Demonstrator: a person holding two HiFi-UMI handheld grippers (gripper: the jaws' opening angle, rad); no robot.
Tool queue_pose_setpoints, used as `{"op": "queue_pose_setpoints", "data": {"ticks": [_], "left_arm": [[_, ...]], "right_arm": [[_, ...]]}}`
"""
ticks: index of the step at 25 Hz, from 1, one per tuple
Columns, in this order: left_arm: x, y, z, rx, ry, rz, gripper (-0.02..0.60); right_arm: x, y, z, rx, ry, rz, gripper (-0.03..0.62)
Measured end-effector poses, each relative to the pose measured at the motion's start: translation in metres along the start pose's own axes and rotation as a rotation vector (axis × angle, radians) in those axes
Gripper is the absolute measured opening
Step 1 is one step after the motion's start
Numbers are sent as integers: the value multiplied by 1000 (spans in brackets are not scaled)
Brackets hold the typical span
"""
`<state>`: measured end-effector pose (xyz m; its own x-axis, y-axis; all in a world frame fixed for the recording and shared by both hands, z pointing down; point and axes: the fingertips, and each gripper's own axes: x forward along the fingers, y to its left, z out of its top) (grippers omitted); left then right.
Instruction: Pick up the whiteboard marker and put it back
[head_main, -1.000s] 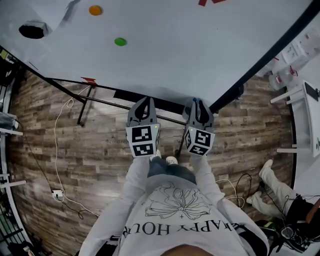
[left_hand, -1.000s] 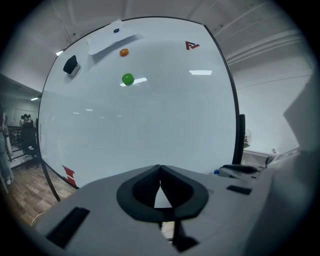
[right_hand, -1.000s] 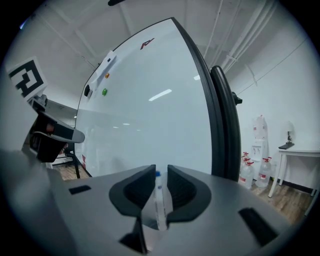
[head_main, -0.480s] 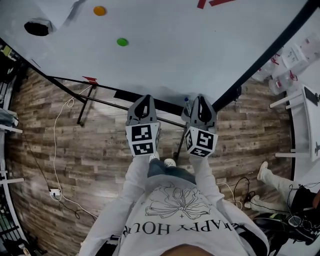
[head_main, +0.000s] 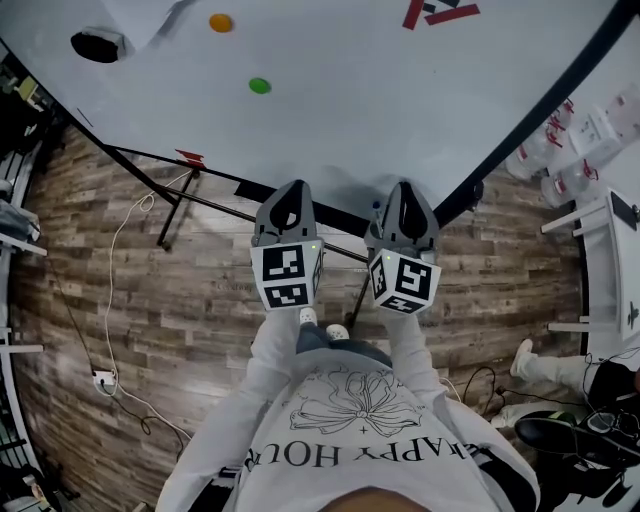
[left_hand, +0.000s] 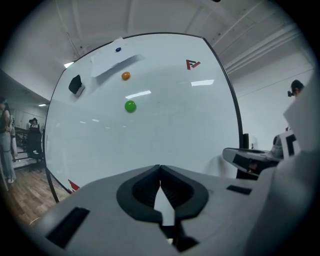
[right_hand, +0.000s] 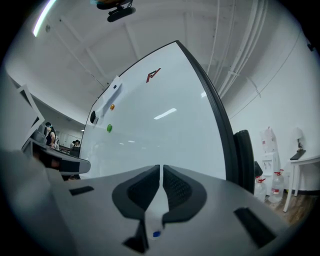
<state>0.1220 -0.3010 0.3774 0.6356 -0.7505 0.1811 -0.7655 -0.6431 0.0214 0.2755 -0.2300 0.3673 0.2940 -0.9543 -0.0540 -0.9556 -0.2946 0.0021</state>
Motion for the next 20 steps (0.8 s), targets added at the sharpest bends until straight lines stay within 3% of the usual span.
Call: {"op": "queue_pose_setpoints", "data": {"ticks": [20], "left_arm": [[-11,17,11,2,-31,54,6]], "right_arm": [[8,15,15,-9,-28,48,6]]}}
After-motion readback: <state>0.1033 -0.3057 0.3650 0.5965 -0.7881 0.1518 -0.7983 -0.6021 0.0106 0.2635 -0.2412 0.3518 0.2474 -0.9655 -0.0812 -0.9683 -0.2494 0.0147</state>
